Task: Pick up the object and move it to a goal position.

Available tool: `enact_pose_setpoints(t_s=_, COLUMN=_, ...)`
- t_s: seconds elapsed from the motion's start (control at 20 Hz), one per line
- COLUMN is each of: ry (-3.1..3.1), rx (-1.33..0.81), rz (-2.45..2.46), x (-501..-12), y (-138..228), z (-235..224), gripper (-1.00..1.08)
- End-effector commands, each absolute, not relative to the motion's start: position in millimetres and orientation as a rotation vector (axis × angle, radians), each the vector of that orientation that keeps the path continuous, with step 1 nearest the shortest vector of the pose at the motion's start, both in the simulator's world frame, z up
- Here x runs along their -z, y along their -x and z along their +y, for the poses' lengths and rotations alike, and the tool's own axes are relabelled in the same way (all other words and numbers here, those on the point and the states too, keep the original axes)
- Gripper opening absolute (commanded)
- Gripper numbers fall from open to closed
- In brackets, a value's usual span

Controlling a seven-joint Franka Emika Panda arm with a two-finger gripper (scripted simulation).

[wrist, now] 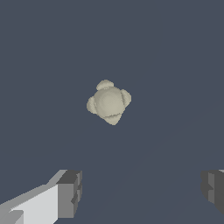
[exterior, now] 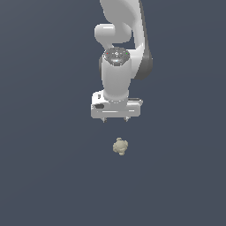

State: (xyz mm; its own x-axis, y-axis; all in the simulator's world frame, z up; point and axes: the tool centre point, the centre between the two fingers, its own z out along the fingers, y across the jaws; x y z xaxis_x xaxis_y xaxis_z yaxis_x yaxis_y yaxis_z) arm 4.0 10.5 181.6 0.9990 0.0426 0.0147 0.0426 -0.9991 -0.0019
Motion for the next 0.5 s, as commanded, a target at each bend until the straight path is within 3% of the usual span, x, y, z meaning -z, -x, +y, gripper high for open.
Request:
enact_pose_setpoints(t_s=0.0, ry=3.139, rx=0.023, rz=-0.062, x=-181, y=-4, z=10, gripper=1.0)
enact_pose_setpoints(t_s=0.45, ry=3.136, rx=0.019, rz=0.067, x=-170, y=-17, z=14, gripper=1.0)
